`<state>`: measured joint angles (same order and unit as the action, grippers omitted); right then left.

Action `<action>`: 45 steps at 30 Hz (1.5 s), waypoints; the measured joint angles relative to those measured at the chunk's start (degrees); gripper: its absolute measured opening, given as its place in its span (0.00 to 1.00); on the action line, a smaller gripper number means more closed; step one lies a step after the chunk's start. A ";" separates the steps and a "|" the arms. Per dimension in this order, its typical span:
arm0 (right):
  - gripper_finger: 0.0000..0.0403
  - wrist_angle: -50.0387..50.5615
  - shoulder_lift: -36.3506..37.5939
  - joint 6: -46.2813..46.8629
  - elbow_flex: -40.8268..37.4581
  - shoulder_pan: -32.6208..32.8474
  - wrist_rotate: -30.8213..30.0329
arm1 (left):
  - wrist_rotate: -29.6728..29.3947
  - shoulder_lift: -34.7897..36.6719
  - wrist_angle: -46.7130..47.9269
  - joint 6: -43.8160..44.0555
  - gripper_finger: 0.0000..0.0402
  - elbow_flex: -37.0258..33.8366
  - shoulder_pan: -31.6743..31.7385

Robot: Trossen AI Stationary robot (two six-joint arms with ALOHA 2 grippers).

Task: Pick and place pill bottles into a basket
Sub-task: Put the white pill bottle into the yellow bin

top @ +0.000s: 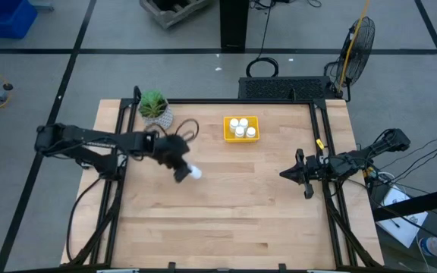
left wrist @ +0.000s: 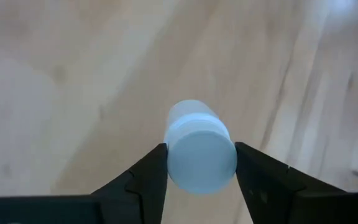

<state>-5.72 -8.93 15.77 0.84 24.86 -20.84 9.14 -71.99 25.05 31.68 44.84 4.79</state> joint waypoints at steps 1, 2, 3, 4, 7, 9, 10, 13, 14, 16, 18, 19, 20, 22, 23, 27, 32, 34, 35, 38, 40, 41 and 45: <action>0.00 0.00 0.00 0.00 -0.02 -0.02 0.00 | 0.12 -0.01 -1.24 0.27 0.46 0.57 1.65; 0.00 0.00 0.00 -0.01 -0.01 0.00 0.00 | 0.23 -0.01 -2.39 0.37 0.45 1.28 3.28; 0.00 0.00 0.00 -0.02 -0.01 0.00 0.00 | 0.25 -0.01 -3.35 0.31 0.45 2.18 4.89; 0.00 0.00 0.00 0.00 -0.02 -0.01 0.00 | 0.27 -0.01 -4.26 0.08 0.43 3.15 6.49; 0.00 0.00 0.00 -0.01 -0.02 0.00 0.00 | 1.21 -0.01 -7.36 -0.61 0.40 5.94 11.21; 0.00 0.00 0.02 -0.01 -0.02 0.00 0.00 | 2.03 -0.01 -9.03 -0.99 0.40 8.01 14.08; 0.00 0.00 0.00 -0.01 -0.02 0.00 0.00 | 2.27 -0.08 -9.10 -1.04 0.40 9.27 15.41; 0.00 0.00 0.00 0.00 -0.02 0.00 0.00 | 4.63 -3.24 -8.66 -2.26 0.40 14.37 18.54; 0.00 0.00 0.00 0.00 -0.02 0.00 -0.02 | 5.77 -4.58 -7.16 -2.69 0.40 16.10 19.39; 0.00 0.00 0.02 -0.01 -0.02 -0.01 0.00 | 6.61 -8.23 -4.77 -4.04 0.40 20.46 19.94; 0.00 0.00 0.00 -0.01 -0.02 -0.01 0.00 | 6.55 -11.94 -1.79 -6.28 0.41 25.59 20.09; 0.00 -0.02 -0.05 -0.01 -0.02 0.00 0.00 | 6.36 -13.62 0.89 -7.28 0.41 27.88 20.14; 0.00 0.00 -0.09 0.00 -0.02 0.00 0.00 | 6.27 -15.57 2.85 -8.36 0.41 30.29 20.20; 0.00 -0.02 -0.09 0.00 0.00 0.00 0.00 | 6.28 -19.37 5.47 -10.29 0.41 34.89 19.93; 0.00 -0.02 -0.10 -0.01 -0.01 0.00 0.00 | 6.22 -21.20 7.90 -11.38 0.41 37.00 19.74; 0.00 0.00 -0.11 -0.02 -0.02 0.00 0.00 | 5.47 -27.98 14.42 -15.63 0.41 43.91 18.56; 0.00 0.00 -0.13 -0.01 -0.02 0.00 0.00 | 4.07 -34.62 18.54 -19.53 0.42 48.98 17.48; 0.00 0.00 -0.11 0.00 -0.01 -0.01 0.00 | 2.63 -36.52 20.22 -20.97 0.42 50.57 17.11; 0.00 0.00 -0.13 -0.02 0.00 -0.02 0.00 | 1.77 -37.39 20.58 -21.85 0.41 51.23 16.97; 0.00 -0.01 -0.12 0.00 -0.01 -0.01 0.00 | -0.79 -39.72 21.34 -24.06 0.41 52.31 16.77; 0.00 0.00 -0.11 0.00 0.00 0.00 0.00 | -1.68 -40.79 21.33 -24.97 0.41 52.71 16.83; 0.00 0.00 -0.11 0.00 -0.02 0.00 0.00 | -1.84 -41.20 21.37 -25.24 0.41 52.93 16.86; 0.00 0.00 -0.13 -0.01 -0.01 0.00 0.00 | -2.69 -41.43 20.83 -25.64 0.43 53.13 16.79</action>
<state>-5.72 -9.06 15.76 0.83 24.86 -20.84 6.45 -113.43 45.87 6.04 97.98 21.58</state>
